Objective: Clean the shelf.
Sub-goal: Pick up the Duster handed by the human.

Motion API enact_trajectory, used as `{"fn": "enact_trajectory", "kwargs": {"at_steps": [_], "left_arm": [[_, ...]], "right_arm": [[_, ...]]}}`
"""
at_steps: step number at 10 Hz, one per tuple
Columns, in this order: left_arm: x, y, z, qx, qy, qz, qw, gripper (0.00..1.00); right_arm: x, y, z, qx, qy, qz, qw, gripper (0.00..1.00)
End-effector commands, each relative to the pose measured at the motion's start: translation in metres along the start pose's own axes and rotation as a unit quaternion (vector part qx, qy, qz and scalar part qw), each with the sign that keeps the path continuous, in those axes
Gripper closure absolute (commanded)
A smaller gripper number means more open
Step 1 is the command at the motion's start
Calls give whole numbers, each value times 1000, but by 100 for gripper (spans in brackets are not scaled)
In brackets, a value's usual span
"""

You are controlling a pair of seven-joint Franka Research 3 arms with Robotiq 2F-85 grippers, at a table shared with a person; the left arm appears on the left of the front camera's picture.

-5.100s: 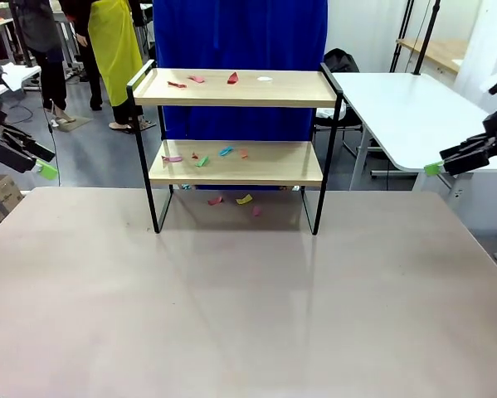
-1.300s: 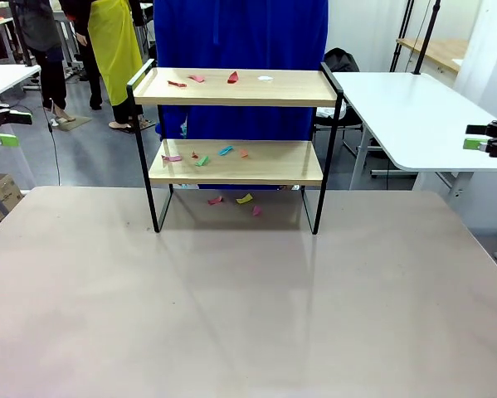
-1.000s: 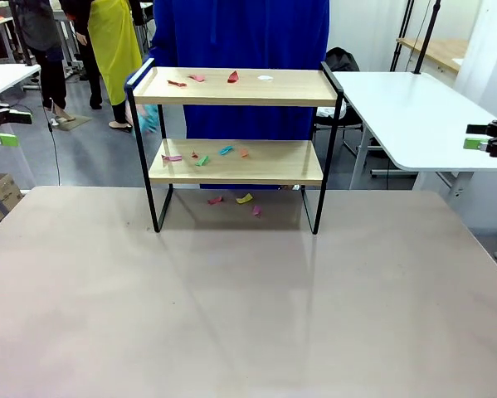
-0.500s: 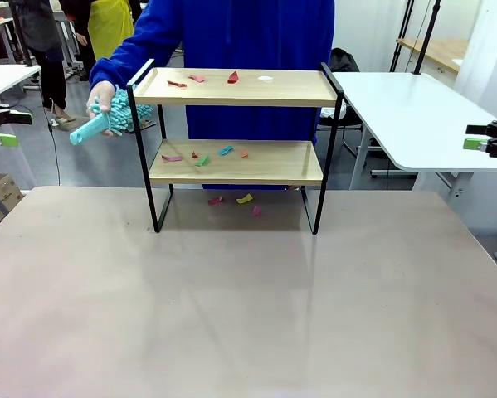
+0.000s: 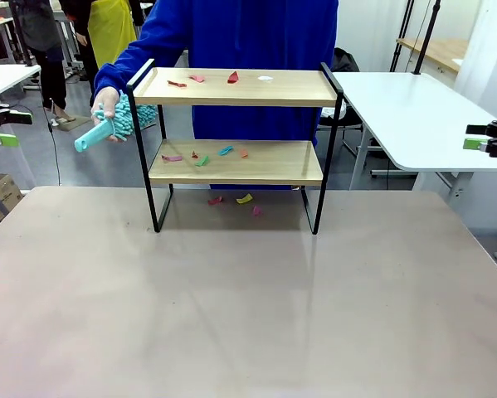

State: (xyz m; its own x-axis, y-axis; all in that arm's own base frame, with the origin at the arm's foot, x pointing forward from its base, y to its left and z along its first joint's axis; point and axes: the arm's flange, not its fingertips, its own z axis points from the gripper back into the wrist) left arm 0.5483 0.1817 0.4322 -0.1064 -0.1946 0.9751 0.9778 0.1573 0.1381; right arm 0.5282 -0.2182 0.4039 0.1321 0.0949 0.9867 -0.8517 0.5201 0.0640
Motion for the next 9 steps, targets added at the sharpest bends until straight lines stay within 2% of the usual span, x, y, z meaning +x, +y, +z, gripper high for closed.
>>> {"fn": "enact_trajectory", "kwargs": {"at_steps": [1,6,7,8,9], "left_arm": [[1,0,0,1,1,-1,1000,0],[0,0,0,0,0,0,1000,0],[27,-1,5,3,5,14,1000,0],[60,-5,5,12,35,42,998,0],[97,-6,2,30,86,88,992,0]], "right_arm": [[1,0,0,1,0,1,1000,0],[1,0,0,1,0,1,1000,0],[1,0,0,1,0,1,1000,0],[1,0,0,1,0,1,1000,0],[1,0,0,1,0,1,1000,0]]}}
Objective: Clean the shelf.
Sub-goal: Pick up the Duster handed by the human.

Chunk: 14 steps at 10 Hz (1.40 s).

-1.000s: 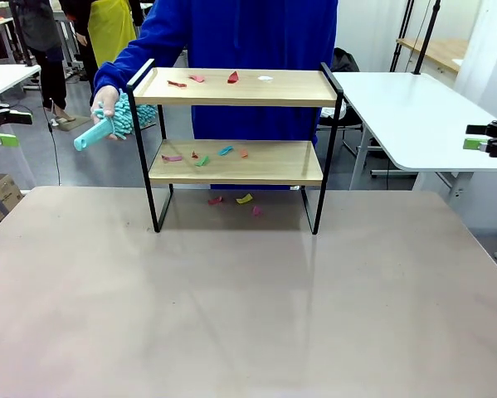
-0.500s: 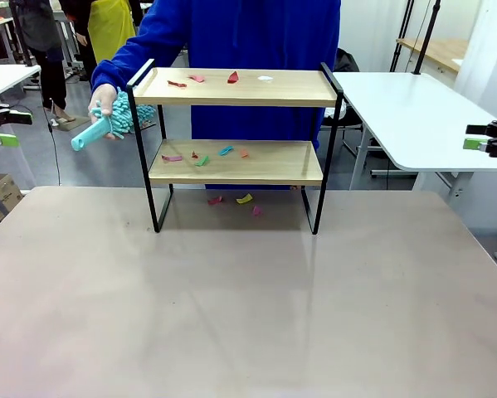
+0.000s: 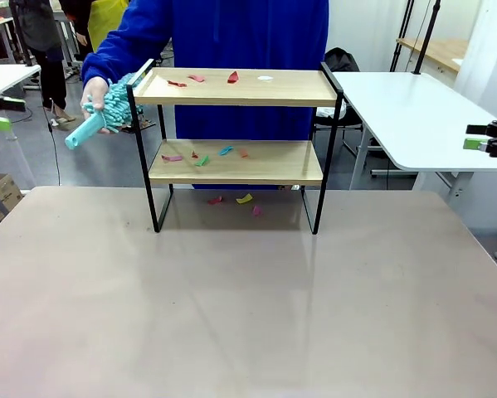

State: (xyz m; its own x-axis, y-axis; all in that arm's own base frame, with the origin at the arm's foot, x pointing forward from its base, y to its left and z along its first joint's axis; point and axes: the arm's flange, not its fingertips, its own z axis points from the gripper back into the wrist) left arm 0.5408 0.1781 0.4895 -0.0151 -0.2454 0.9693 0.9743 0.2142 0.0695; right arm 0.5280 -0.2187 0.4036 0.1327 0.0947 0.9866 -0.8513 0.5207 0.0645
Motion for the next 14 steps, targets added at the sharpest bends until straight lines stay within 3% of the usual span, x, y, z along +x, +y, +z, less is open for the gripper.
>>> {"fn": "enact_trajectory", "kwargs": {"at_steps": [1,3,4,5,9,12,13,14], "left_arm": [[70,-17,-4,24,87,90,992,0],[129,-42,-11,70,134,148,977,0],[163,-59,-20,132,178,255,941,0],[185,-74,-32,152,213,285,922,0],[208,-119,-102,261,307,311,861,0],[178,-117,-130,278,280,312,864,0],[203,-117,-123,262,298,307,865,0],[203,-117,-123,262,298,307,865,0]], "right_arm": [[1,1,-1,1,0,1,1000,0],[1,1,-1,1,0,1,1000,0],[1,1,-1,1,0,1,1000,0],[1,1,-1,1,0,1,1000,0],[1,1,-1,1,0,1,1000,0],[1,1,-1,1,0,1,1000,0],[1,1,-1,1,0,1,1000,0],[1,1,-1,1,0,1,1000,0]]}}
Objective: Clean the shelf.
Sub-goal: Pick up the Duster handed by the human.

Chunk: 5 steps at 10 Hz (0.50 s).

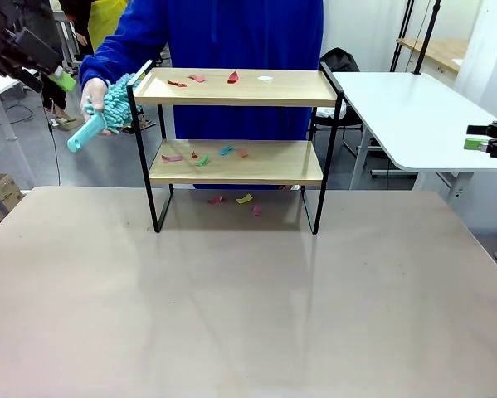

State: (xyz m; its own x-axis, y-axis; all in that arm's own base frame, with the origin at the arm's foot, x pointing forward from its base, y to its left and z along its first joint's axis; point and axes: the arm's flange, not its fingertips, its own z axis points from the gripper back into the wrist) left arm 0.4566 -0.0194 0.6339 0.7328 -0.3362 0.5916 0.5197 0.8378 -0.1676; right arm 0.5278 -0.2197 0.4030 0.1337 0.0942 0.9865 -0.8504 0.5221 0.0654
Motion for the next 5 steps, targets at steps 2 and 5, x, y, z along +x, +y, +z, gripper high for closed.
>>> {"fn": "enact_trajectory", "kwargs": {"at_steps": [2,5], "left_arm": [[0,0,0,0,0,0,1000,0],[-21,-17,-49,95,-13,36,995,0]], "right_arm": [[2,1,-2,2,0,2,1000,0],[2,1,-2,2,0,2,1000,0]]}}
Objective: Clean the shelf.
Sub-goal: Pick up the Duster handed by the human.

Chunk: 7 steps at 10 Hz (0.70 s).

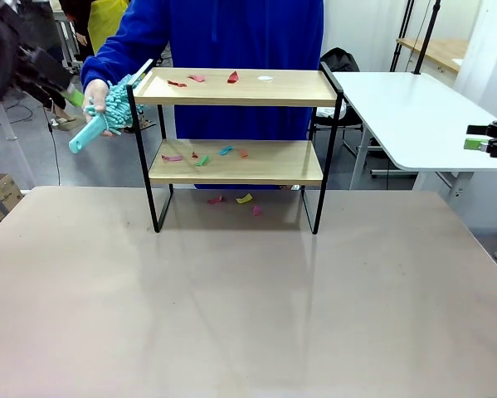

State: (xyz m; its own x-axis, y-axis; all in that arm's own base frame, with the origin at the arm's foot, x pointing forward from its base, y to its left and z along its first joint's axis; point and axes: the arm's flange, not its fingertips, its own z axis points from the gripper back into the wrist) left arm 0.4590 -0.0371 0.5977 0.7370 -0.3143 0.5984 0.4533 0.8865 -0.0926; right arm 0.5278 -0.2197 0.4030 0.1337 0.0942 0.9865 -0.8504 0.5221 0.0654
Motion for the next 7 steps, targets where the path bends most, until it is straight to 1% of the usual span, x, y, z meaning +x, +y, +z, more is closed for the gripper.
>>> {"fn": "enact_trajectory", "kwargs": {"at_steps": [1,3,7], "left_arm": [[-14,-16,-21,66,-20,44,997,0],[-24,-24,-42,95,-40,58,993,0],[-32,-39,-61,122,-33,59,990,0]], "right_arm": [[2,1,-2,2,0,2,1000,0],[2,1,-2,2,0,2,1000,0],[2,1,-2,2,0,2,1000,0]]}}
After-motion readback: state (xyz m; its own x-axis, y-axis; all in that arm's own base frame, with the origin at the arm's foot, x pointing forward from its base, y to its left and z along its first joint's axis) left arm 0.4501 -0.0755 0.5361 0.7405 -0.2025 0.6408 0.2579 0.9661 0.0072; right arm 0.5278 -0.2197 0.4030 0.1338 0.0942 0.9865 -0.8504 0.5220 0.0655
